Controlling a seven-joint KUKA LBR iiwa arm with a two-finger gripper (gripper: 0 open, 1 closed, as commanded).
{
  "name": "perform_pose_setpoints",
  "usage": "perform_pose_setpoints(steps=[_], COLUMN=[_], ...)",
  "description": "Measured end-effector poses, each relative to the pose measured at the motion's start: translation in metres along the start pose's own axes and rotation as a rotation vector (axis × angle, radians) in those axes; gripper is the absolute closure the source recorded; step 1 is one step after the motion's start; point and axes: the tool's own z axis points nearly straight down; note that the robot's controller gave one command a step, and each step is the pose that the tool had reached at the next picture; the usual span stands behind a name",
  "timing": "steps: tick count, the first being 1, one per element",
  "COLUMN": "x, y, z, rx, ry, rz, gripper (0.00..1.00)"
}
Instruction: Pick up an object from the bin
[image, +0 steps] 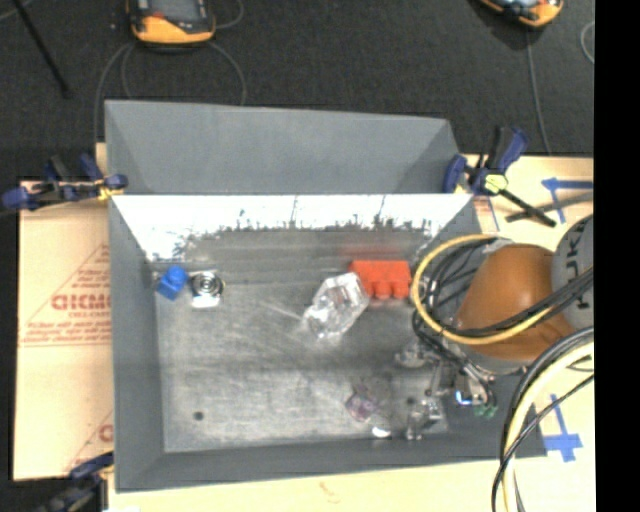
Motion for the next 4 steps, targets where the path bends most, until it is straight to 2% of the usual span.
perform_pose_setpoints(steps=[1, 2, 3, 4], x=[0.003, 0.002, 0.002, -0.001], y=[0.028, 0.055, 0.056, 0.052], z=[0.002, 0.002, 0.001, 0.002], rx=[0.000, 0.000, -0.002, -0.005], ry=[-0.007, -0.004, -0.004, 0.006], rz=[0.142, 0.308, 0.308, 0.323], gripper=[0.00, 0.00, 1.00, 1.00])
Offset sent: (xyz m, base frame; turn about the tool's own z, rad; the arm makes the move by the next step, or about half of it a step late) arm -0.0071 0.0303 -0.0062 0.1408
